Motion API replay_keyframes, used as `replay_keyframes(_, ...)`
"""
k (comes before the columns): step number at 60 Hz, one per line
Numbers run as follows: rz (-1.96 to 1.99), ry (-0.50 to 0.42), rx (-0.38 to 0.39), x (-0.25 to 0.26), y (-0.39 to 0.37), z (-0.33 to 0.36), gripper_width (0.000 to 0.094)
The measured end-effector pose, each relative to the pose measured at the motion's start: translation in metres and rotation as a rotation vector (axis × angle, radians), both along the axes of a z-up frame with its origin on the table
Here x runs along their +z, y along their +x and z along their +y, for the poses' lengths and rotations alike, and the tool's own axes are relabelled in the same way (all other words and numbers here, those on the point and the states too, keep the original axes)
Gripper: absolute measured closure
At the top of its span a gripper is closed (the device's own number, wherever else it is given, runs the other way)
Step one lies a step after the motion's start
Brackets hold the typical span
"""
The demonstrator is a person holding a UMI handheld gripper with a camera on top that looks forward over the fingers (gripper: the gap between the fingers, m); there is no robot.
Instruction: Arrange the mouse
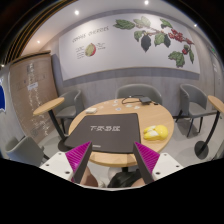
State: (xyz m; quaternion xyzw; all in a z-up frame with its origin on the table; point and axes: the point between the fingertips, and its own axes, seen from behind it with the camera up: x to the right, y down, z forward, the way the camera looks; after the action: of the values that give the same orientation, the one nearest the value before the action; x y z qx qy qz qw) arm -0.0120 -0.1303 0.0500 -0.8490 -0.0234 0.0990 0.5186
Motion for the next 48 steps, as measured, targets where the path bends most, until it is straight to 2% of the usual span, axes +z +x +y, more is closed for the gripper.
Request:
replay_keyframes(13,-0.124,-0.030,-0.193,-0.035,0.113,0.026,0.0081)
replay_keyframes(20,-0.180,-0.041,-0.255,-0.051,0.162,0.046,0.0081)
replay_keyframes(24,-0.200,-0.053,-0.270,-0.060,0.176,0.061,0.0082)
replay_keyframes(33,-0.163,-0.045,-0.236,-0.062,0.184,0.090,0.0082)
replay_keyframes(48,-0.170,-0.035,-0.238,-0.064,0.209,0.154,0.0101)
